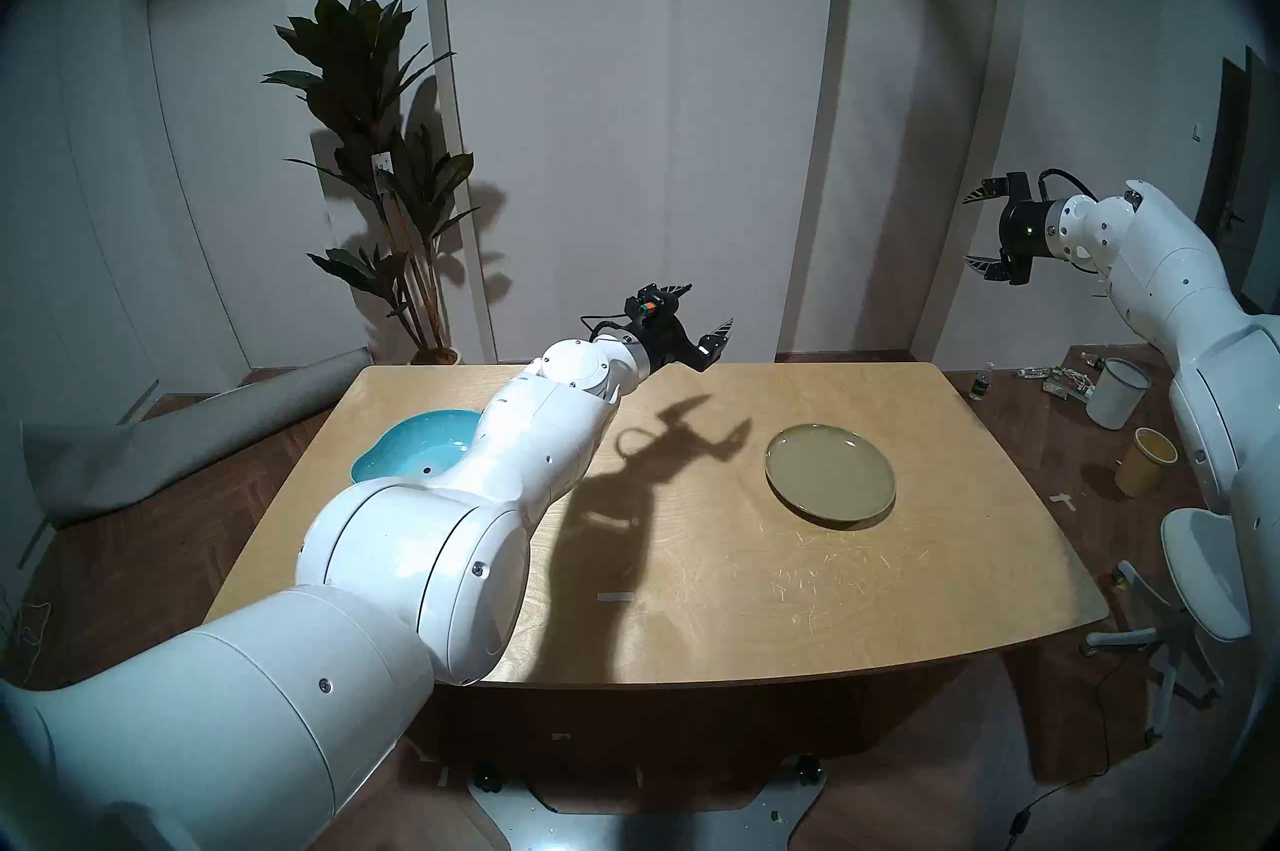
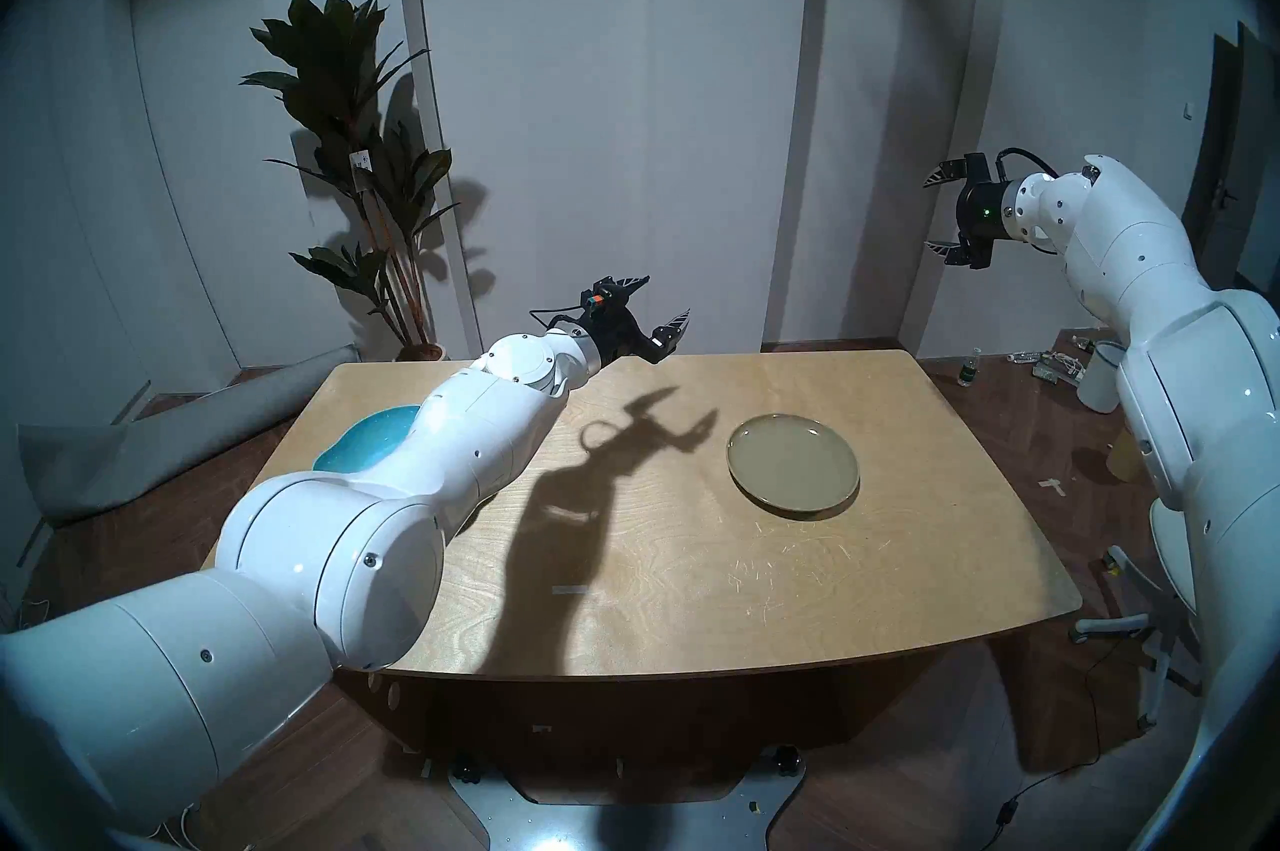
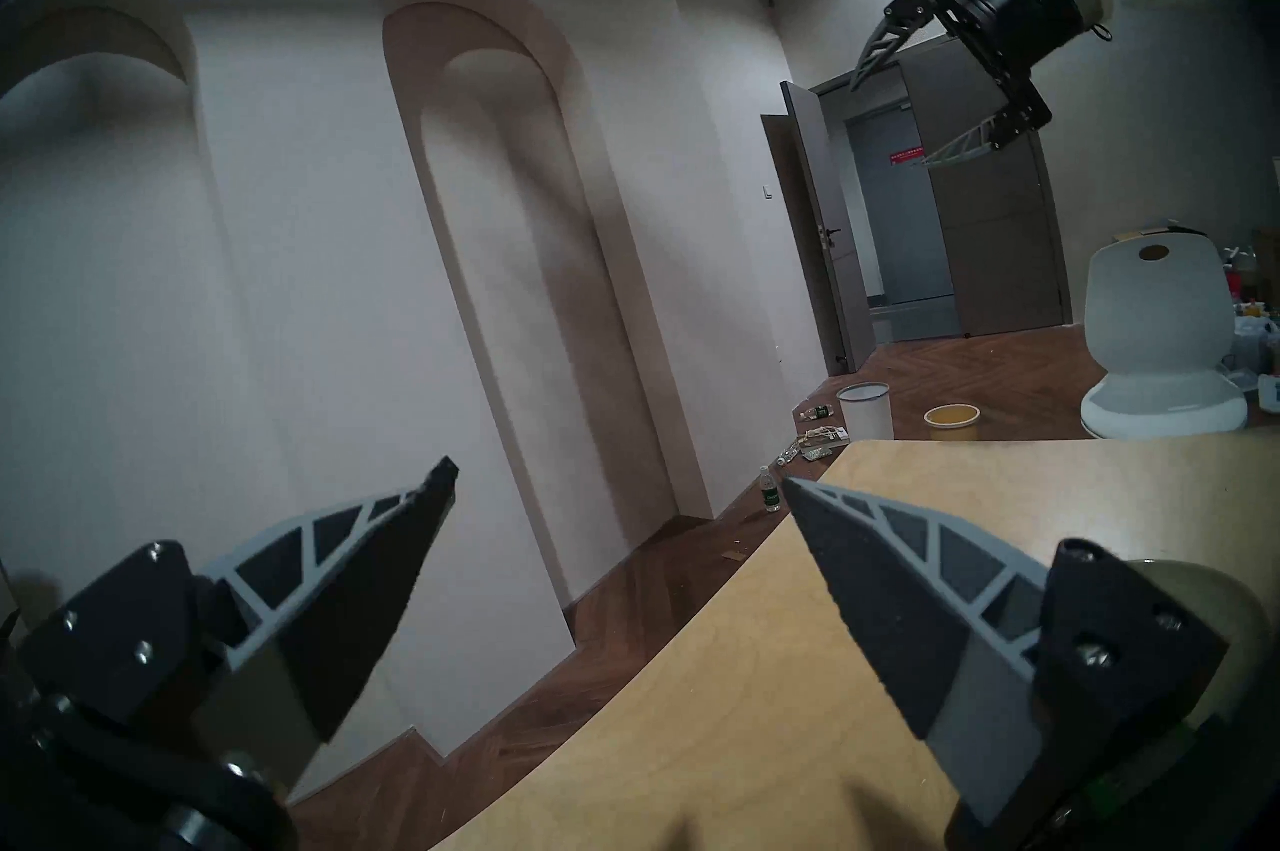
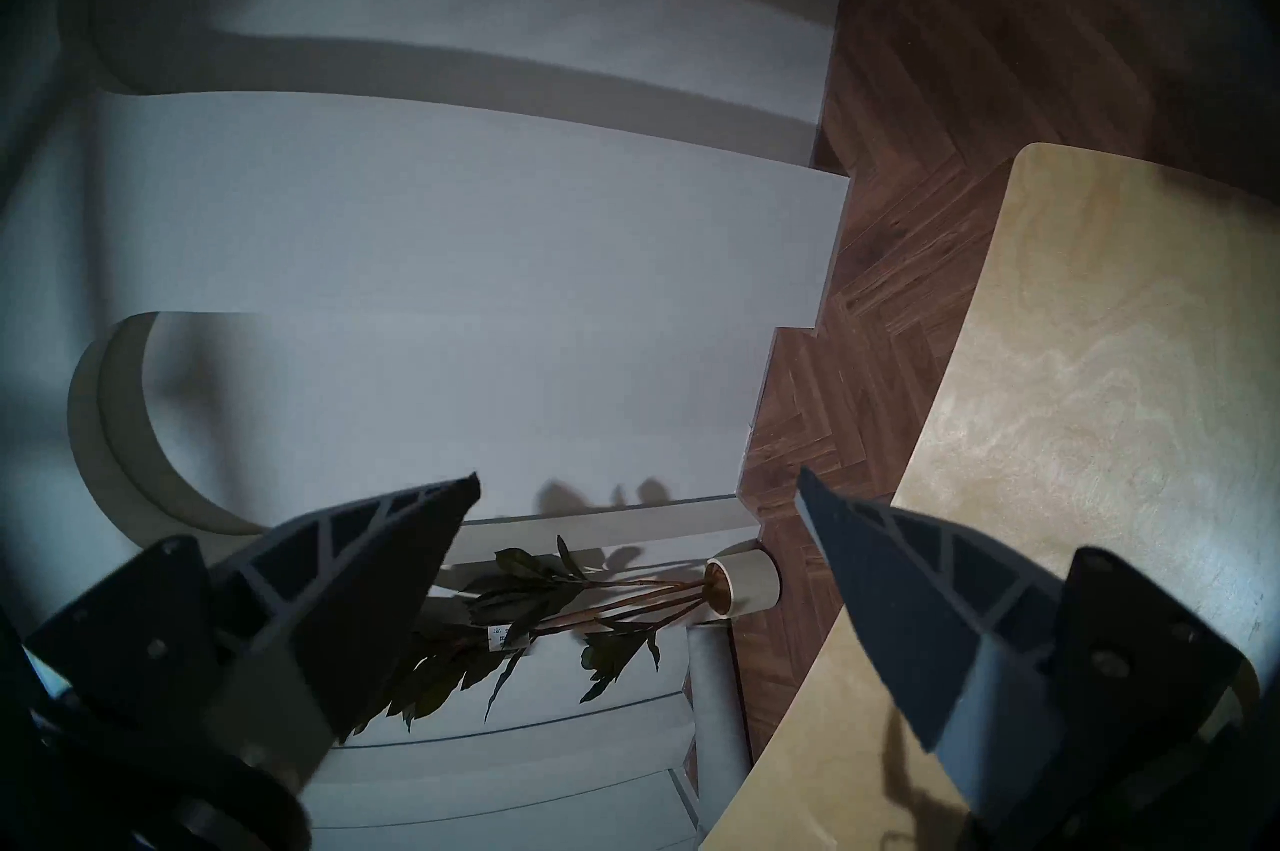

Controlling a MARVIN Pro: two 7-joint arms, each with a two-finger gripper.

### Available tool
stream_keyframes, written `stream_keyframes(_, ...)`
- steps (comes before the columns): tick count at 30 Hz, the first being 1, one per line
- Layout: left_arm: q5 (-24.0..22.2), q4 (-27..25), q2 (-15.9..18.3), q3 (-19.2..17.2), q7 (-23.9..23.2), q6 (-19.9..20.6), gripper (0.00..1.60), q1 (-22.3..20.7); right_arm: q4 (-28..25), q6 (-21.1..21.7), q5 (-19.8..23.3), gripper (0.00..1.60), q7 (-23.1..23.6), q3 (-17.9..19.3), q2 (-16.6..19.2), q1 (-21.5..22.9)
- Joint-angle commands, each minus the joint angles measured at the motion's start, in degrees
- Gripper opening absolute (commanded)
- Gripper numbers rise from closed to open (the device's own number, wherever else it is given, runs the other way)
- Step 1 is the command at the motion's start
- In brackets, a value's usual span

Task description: Stack the plates into one stack

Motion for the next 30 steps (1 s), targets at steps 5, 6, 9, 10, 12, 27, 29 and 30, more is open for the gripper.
stream_keyframes(5,1.6,-2.7,1.1,1.6,-2.1,-2.7,1.6,-0.4,-3.5,3.1,0.4,1.6,2.9,0.9,1.1,0.6)
stream_keyframes(6,1.6,-2.7,1.1,1.6,-2.1,-2.7,1.6,-0.4,-3.5,3.1,0.4,1.6,2.9,0.9,1.1,0.6)
stream_keyframes(9,2.1,-2.9,1.2,2.2,-2.9,-3.1,1.6,0.1,-4.2,3.9,0.5,1.6,3.4,1.1,1.3,0.4)
stream_keyframes(10,2.4,-3.0,1.3,2.5,-3.2,-3.3,1.6,0.2,-4.5,4.1,0.5,1.6,3.6,1.1,1.4,0.4)
stream_keyframes(12,3.0,-3.0,1.3,3.2,-4.0,-3.7,1.6,0.9,-5.2,4.9,0.5,1.6,4.1,1.3,1.7,0.3)
stream_keyframes(27,5.7,-3.8,1.3,6.4,-7.7,-5.9,1.6,3.3,-8.5,8.2,0.7,1.6,6.4,2.0,3.0,-0.7)
stream_keyframes(29,6.0,-4.0,1.2,6.8,-8.1,-6.3,1.6,3.6,-9.1,8.7,0.7,1.6,6.8,2.0,3.2,-0.9)
stream_keyframes(30,6.2,-4.1,1.2,7.0,-8.4,-6.4,1.6,3.7,-9.4,9.0,0.7,1.6,7.0,2.1,3.3,-1.0)
